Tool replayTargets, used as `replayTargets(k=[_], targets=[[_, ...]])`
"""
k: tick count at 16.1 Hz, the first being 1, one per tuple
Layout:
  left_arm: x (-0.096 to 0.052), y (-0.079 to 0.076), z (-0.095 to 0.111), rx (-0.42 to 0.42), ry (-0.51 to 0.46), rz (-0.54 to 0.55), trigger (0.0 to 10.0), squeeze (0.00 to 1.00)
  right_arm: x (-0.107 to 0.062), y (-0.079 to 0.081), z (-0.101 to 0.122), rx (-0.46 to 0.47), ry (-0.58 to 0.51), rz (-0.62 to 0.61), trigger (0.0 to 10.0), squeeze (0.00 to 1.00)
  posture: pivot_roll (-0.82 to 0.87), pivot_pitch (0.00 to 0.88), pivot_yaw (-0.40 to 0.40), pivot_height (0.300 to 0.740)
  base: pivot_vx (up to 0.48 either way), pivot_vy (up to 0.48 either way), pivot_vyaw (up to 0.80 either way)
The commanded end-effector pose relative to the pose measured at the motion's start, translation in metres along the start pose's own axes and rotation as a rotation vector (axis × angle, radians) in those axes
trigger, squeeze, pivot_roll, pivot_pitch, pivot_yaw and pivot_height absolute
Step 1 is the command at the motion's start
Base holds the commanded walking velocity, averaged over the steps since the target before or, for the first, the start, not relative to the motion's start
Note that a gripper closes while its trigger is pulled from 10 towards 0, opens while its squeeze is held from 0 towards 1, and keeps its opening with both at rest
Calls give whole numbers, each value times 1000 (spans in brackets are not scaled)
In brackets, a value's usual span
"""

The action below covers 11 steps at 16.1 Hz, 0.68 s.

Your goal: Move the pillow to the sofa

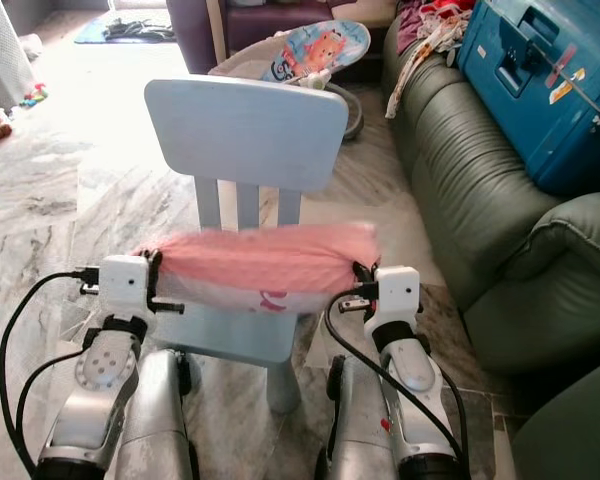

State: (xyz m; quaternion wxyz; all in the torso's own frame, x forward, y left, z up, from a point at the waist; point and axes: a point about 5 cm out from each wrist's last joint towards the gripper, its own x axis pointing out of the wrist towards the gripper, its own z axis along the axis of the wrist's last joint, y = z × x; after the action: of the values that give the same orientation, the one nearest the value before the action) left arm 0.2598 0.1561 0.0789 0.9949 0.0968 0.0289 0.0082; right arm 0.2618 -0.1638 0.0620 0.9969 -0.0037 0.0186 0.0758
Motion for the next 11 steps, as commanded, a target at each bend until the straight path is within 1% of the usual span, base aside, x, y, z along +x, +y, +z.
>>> replayTargets(k=[1,6,10,11], targets=[[2,0,8,11,-26,9,10000,0,3,-1,10,-1,-35,-6,10000,0,44,0,-10,567,0,0,0],[4,-1,8,18,-17,22,10000,0,3,-1,10,8,-21,4,10000,0,40,0,-6,635,0,0,0],[4,-3,7,25,-11,24,10000,0,2,0,10,12,-17,8,10000,0,34,0,-6,674,0,0,0],[5,-3,7,40,-6,32,10000,0,2,1,10,16,-14,15,10000,0,34,0,-6,688,0,0,0]])
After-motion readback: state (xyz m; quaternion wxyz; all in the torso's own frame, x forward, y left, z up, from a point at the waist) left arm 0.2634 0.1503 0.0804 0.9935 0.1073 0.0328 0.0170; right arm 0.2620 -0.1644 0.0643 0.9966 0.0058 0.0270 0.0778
